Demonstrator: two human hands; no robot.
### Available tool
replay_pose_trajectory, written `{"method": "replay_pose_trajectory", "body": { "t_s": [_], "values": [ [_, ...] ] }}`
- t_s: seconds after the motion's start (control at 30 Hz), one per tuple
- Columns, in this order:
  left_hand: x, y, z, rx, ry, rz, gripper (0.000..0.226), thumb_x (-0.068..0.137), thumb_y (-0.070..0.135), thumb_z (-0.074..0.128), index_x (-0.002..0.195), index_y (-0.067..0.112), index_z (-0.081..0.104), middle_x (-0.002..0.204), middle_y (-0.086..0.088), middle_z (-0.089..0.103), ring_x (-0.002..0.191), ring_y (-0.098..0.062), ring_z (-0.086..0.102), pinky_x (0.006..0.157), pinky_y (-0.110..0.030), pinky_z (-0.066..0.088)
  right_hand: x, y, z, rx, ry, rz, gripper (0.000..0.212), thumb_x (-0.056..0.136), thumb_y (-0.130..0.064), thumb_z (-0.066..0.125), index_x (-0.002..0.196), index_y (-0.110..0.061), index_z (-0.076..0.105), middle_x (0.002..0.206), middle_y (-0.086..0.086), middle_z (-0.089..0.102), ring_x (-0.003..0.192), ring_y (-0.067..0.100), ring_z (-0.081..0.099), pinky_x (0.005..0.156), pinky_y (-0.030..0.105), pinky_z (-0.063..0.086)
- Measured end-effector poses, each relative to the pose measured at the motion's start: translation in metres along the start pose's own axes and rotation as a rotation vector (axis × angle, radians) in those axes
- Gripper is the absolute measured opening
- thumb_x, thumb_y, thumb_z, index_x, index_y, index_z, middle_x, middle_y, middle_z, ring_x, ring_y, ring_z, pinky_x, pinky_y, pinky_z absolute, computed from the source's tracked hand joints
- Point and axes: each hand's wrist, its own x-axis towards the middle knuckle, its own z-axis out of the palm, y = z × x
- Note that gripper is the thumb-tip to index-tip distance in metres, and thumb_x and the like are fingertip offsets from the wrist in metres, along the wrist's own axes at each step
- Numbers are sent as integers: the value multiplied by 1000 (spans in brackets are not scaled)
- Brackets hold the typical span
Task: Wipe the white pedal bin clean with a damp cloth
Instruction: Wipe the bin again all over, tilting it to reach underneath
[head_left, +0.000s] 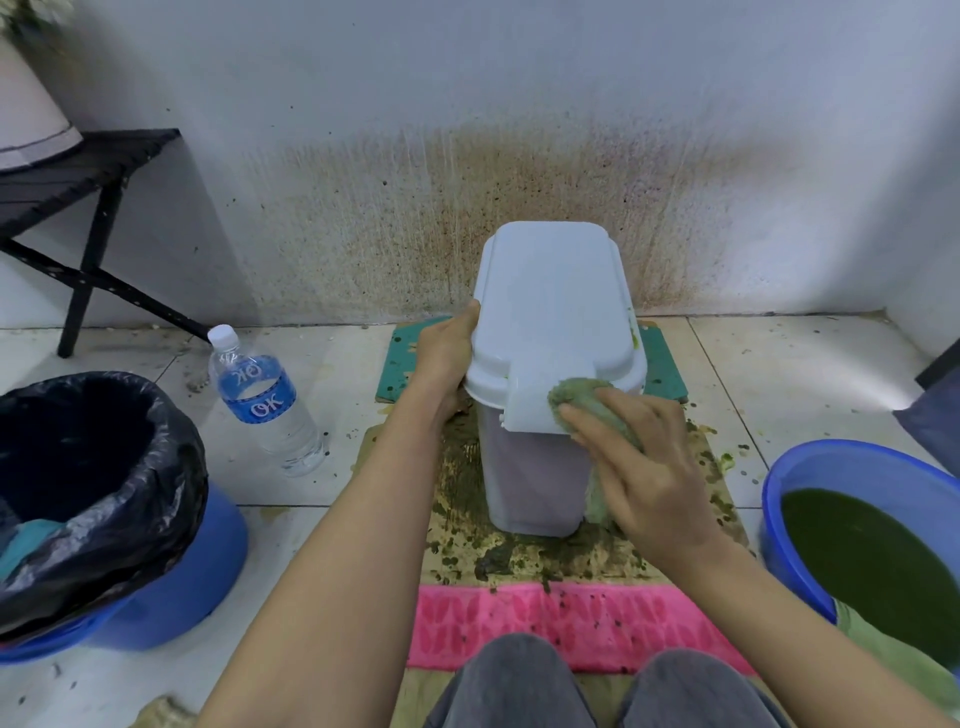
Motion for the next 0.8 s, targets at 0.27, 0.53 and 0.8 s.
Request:
{"method": "replay_pose_trajectory", "body": {
  "t_s": [0.27,0.53,0.8],
  "values": [
    [-1,1,1,64,4,10,37,97,38,62,108,4,70,114,-18,72,94,-27,68,92,-46,55,20,-8,-13,11,-44,432,24,95,-7,58,116,-15,66,122,6,56,101,26,42,77,36,45],
    [2,1,-1,151,30,15,37,93,48,64,102,14,74,99,-4,78,97,-25,72,89,-42,59,19,4,-31,-57,-182,391,31,95,-7,54,123,-18,62,126,10,56,99,34,47,67,45,52],
    [3,0,-2,148,-7,42,25,94,42,65,91,18,74,84,4,79,85,-18,73,70,-31,59,18,3,-28,44,-191,413,32,97,-9,51,125,-21,60,125,4,53,98,29,45,75,44,48]
  ]
}}
